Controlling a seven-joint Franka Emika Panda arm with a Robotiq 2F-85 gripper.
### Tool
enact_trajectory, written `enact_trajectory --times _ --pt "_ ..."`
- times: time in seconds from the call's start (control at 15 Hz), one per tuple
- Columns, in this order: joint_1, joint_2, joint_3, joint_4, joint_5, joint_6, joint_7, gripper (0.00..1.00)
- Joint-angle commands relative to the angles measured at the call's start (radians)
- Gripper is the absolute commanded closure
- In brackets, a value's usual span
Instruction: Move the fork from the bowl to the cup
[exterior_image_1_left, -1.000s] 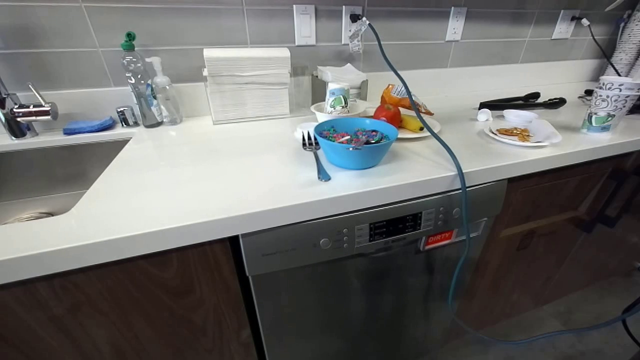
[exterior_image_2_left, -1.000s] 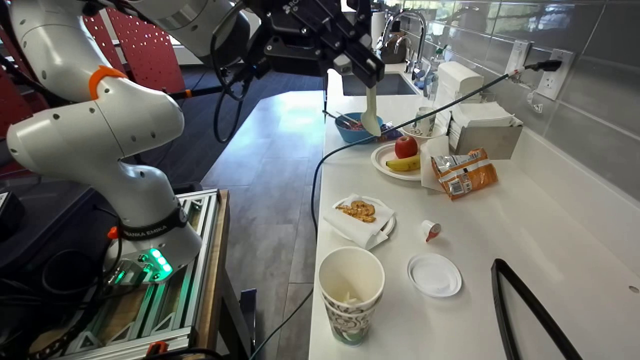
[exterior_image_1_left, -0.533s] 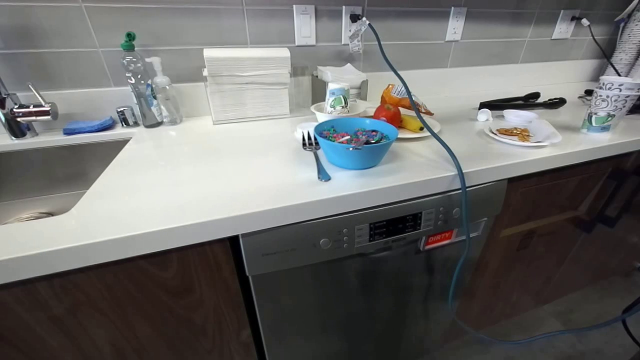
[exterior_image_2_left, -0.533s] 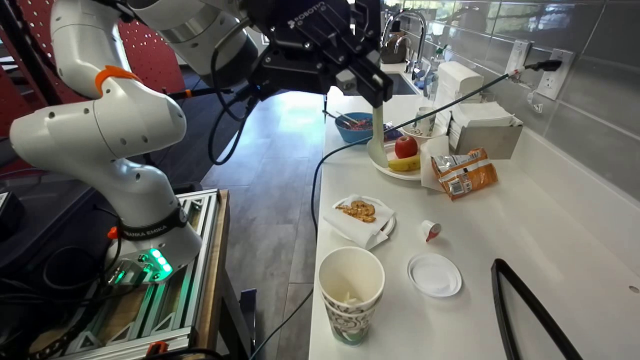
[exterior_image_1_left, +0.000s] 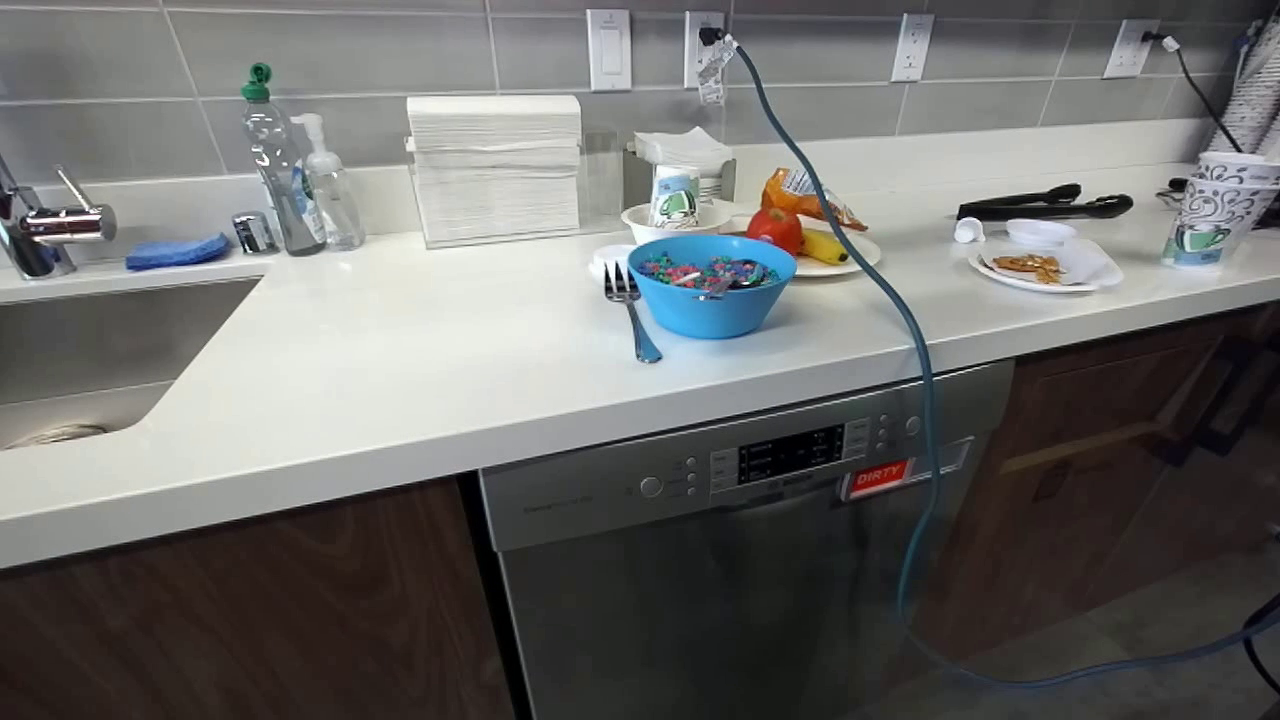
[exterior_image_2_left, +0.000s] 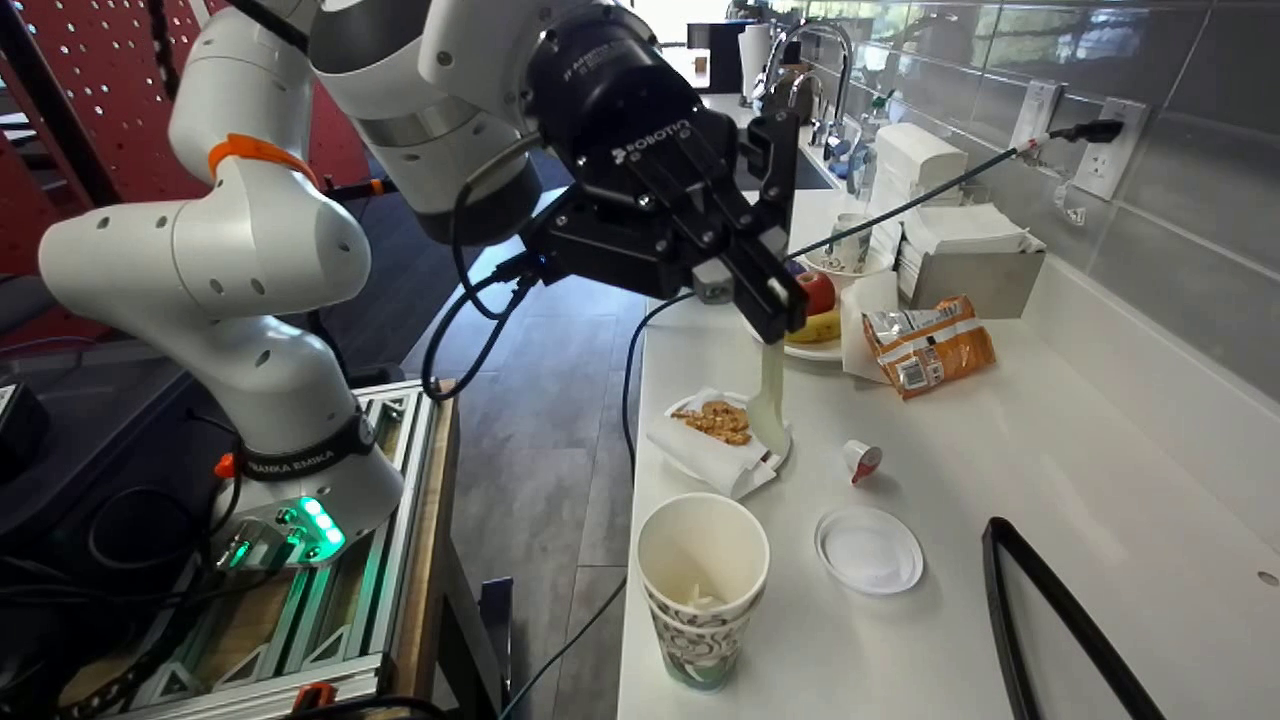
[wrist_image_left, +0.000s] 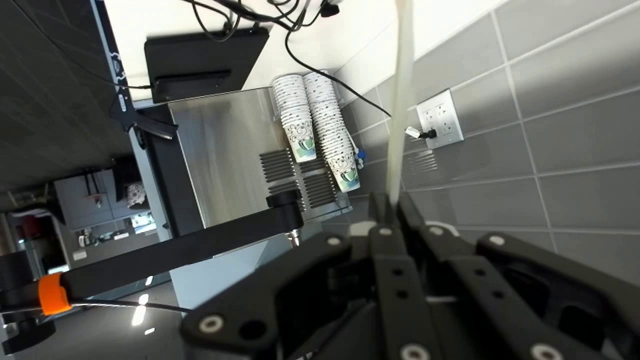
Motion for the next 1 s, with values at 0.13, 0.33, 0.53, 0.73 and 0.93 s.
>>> enact_trajectory --times 0.13,0.33,0.53,0.73,0.93 --pt "-0.095 -0.069 0.113 -0.001 -0.018 -0.008 0.052 0.99" --pt "-0.099 -0.067 0.136 -0.002 -0.017 -0.017 0.049 0.99" --pt "-0.095 -0.059 0.16 -0.005 -0.033 -0.038 0.046 0.99" --pt "-0.101 -0.067 0.187 -0.008 -0.052 -0.05 0.052 0.99" --pt "-0.102 -0.065 0.21 -0.011 -0.076 -0.065 0.058 0.99"
